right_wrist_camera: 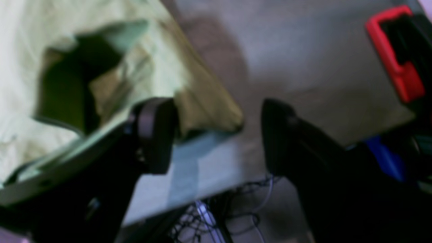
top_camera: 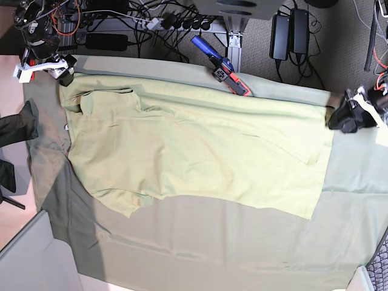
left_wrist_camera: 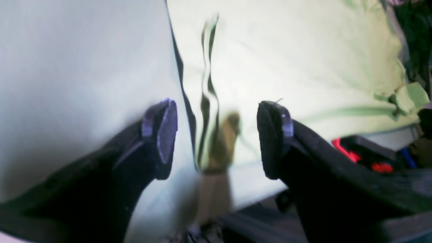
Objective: Fold the T-shirt properly
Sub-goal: 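Drag the shirt with both grippers to straighten it, then release, then grasp the shirt's side edge with both grippers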
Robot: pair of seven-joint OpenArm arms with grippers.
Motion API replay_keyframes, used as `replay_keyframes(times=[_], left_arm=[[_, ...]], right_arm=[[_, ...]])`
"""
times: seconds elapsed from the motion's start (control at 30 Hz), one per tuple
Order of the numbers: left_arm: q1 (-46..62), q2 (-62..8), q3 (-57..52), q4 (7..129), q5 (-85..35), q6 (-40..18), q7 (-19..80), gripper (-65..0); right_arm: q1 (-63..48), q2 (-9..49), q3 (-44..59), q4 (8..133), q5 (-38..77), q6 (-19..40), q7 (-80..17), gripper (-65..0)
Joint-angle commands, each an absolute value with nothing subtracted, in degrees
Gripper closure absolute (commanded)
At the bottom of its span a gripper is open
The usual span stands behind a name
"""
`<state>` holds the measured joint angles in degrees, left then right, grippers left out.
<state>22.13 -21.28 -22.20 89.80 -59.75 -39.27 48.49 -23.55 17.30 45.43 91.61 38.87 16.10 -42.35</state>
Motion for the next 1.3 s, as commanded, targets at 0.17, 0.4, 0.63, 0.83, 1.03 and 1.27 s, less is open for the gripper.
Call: replay_keyframes(times=[0.17, 0.4, 0.63, 0.83, 1.03, 1.27], left_arm=[[23.5, -23.3, -29.9, 95.8, -62.6, -40.0, 47.8, -40.2], [19.5, -28.5, -29.2, 102.8, -62.9, -40.0, 47.8, -40.2], [15.7, -28.8, -23.3, 103.8, -59.7, -40.0, 47.8, -40.2], [15.5, -28.9, -19.8, 103.8, -58.4, -40.0, 47.5, -40.2], [15.4, -30.5, -19.8, 103.8, -58.5, -40.0, 47.4, -40.2], [15.2, -33.0, -19.8, 103.8, -59.7, -40.0, 47.4, -40.2]], right_arm=[[-24.8, 19.1, 52.9, 93.9, 41.4, 18.9, -42.0, -40.7], [-14.5, 25.8, 54.8, 95.2, 40.6, 18.9, -39.9, -40.7], [3.3, 32.9, 40.4, 88.4, 35.1, 18.8, -38.8, -40.7], [22.7, 33.6, 22.4, 69.2, 29.1, 18.9, -35.6, -40.7], [37.4, 33.0, 7.3, 46.0, 24.4, 19.7, -31.4, -40.7], [41.8, 30.7, -2.6, 34.0, 22.3, 23.6, -30.4, -40.7]])
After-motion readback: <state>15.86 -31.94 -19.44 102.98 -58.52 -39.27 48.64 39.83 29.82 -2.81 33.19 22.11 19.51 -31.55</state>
